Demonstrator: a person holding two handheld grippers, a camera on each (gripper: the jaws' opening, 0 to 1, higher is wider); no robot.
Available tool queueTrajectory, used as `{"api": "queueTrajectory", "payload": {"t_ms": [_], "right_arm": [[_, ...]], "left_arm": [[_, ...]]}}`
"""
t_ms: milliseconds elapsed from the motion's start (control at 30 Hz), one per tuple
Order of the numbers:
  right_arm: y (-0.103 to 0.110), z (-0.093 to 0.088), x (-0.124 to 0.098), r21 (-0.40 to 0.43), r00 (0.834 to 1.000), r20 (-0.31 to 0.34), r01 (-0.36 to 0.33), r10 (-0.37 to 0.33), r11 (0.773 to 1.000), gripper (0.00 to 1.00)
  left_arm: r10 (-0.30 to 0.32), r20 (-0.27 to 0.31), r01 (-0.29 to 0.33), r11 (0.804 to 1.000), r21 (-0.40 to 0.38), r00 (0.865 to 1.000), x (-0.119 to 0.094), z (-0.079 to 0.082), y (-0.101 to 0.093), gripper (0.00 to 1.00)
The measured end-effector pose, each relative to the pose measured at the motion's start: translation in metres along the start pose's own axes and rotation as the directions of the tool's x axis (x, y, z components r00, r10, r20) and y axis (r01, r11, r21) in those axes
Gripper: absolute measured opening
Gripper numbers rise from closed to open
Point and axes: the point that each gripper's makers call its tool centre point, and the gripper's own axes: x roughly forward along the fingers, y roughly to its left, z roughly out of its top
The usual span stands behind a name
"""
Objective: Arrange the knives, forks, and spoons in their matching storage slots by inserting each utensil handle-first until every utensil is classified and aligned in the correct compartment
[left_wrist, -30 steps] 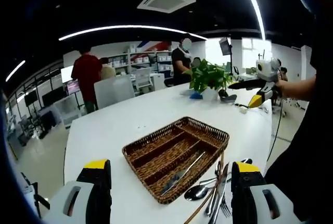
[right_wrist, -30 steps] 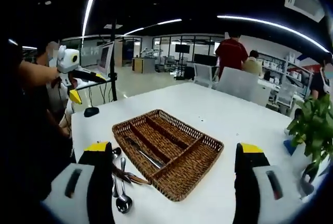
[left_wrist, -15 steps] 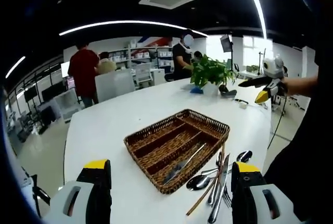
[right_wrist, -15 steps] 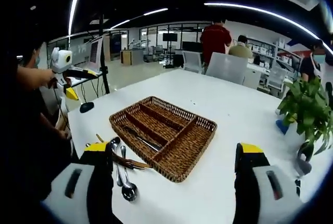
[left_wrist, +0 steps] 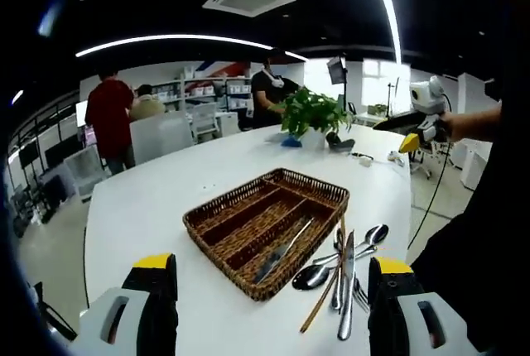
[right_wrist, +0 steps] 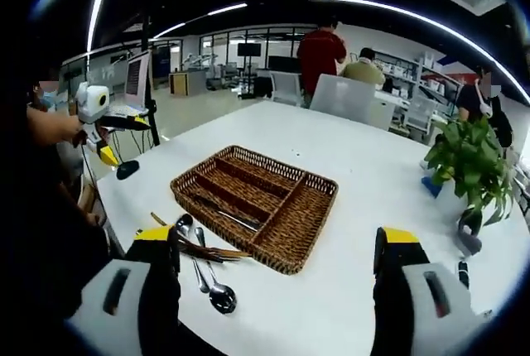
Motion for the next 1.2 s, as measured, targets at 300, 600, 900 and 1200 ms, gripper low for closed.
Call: {"api": "queueTrajectory", "payload": {"t_ms": [300, 600, 900, 1200], "right_arm": [[0.001, 0.000, 0.014, -0.062, 0.998, -0.034, -0.055, 0.053, 0.997, 0.99], [-0.023, 0.009, 0.016, -0.017, 0.993, -0.067, -0.097, 0.095, 0.995, 0.99], [-0.038, 0.014, 0.019, -0.007, 0.988, -0.051, -0.145, 0.145, 0.989, 0.99], [-0.043, 0.009, 0.019, -0.005, 0.991, -0.036, -0.127, 0.127, 0.992, 0.99]], "left_arm": [[0.000, -0.037, 0.001, 1.000, 0.031, 0.999, 0.006, 0.004, 0.002, 1.00], [0.079, -0.079, -0.084, 0.994, -0.068, 0.994, -0.006, 0.031, 0.009, 1.00], [0.058, -0.121, -0.060, 0.998, -0.009, 0.991, -0.005, 0.036, -0.012, 0.82], [-0.042, -0.299, 0.070, 0.994, 0.082, 0.953, 0.026, -0.030, -0.026, 0.76]]}}
